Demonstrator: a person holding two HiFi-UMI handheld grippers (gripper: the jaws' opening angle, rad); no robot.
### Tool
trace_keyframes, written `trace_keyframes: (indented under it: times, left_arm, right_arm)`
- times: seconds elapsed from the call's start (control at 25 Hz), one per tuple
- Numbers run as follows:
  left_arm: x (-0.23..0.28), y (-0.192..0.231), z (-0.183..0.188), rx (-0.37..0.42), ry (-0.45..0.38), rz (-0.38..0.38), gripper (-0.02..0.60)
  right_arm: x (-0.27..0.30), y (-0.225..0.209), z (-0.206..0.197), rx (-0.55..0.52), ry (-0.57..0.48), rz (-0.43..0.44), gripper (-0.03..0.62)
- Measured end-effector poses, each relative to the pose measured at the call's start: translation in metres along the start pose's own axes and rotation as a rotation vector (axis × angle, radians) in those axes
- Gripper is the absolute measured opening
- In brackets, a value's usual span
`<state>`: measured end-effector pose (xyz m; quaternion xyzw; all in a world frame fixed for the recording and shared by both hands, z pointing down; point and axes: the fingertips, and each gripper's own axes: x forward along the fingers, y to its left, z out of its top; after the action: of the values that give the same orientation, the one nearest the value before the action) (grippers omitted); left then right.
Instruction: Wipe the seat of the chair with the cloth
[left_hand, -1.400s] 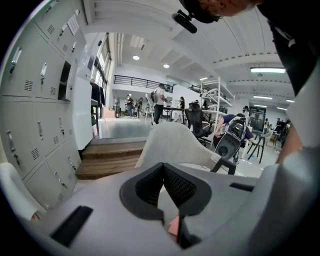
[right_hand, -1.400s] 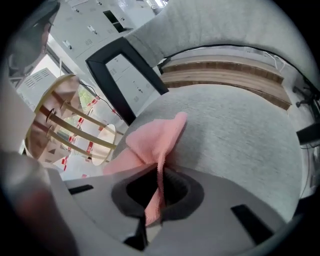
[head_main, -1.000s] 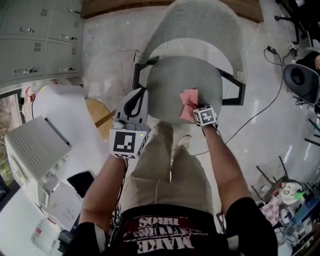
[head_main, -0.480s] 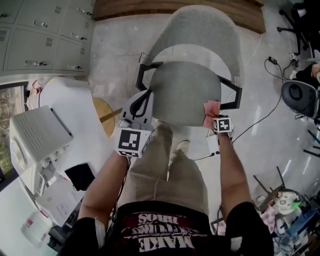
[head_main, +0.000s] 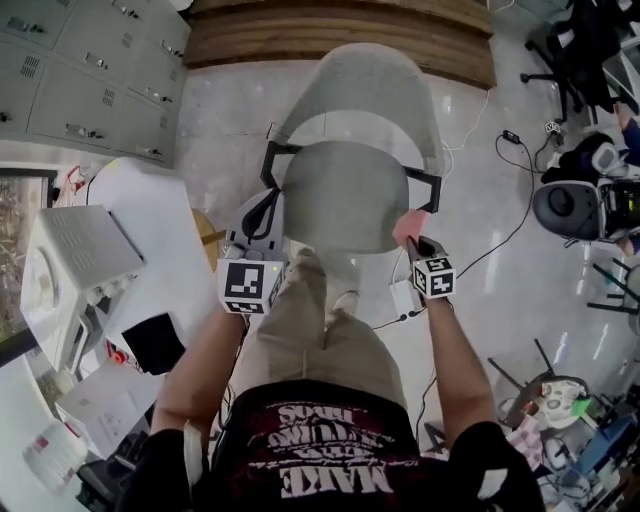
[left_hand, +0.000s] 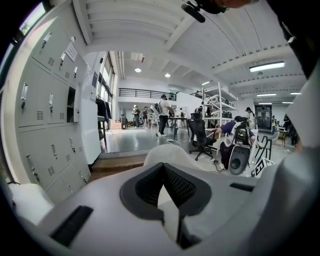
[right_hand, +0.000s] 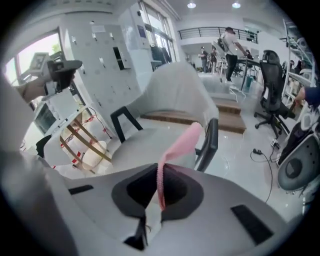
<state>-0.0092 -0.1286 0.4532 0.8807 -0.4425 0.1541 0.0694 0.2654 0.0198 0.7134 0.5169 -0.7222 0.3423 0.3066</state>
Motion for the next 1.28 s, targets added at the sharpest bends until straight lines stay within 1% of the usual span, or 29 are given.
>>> trace_keyframes:
  times: [0.2, 0.4, 0.6, 0.76, 0.88, 0.96, 1.12, 1.28]
  left_arm:
    - [-0.038, -0.014, 0.053, -0.005, -0.09, 0.004, 0.005]
    - [-0.087, -0.041, 0.104, 0.054, -0.158, -0.03, 0.005]
    - [-0.14, -0.056, 0.142, 0.068, -0.208, -0.006, 0.006]
    - [-0.175, -0.066, 0.166, 0.078, -0.259, 0.013, 0.005]
    - [-0.191, -0.07, 0.177, 0.088, -0.276, 0.027, 0.005]
    - [-0.199, -0.07, 0.183, 0.093, -0.282, 0.038, 0.006]
    - [-0.211, -0.069, 0.198, 0.097, -0.292, 0.058, 0.005]
    - [-0.212, -0.069, 0.207, 0.115, -0.297, 0.045, 0.005]
  right_arm:
    - [-0.09, 0.027, 0.074, -0.094, -0.219, -0.005, 0.009]
    - [-0.195, 0.06, 0.144, -0.187, -0.416, -0.011, 0.009]
    - [-0.291, 0.093, 0.193, -0.255, -0.59, -0.029, 0.008]
    - [-0.351, 0.112, 0.212, -0.309, -0.702, -0.074, 0.008]
    - [-0.378, 0.125, 0.218, -0.32, -0.76, -0.078, 0.008]
    - [-0.387, 0.133, 0.221, -0.328, -0.778, -0.069, 0.008]
    - [-0.394, 0.148, 0.228, -0.339, -0.782, -0.045, 0.008]
    - [-0.394, 0.158, 0.233, -0.328, -0.781, -0.034, 0.008]
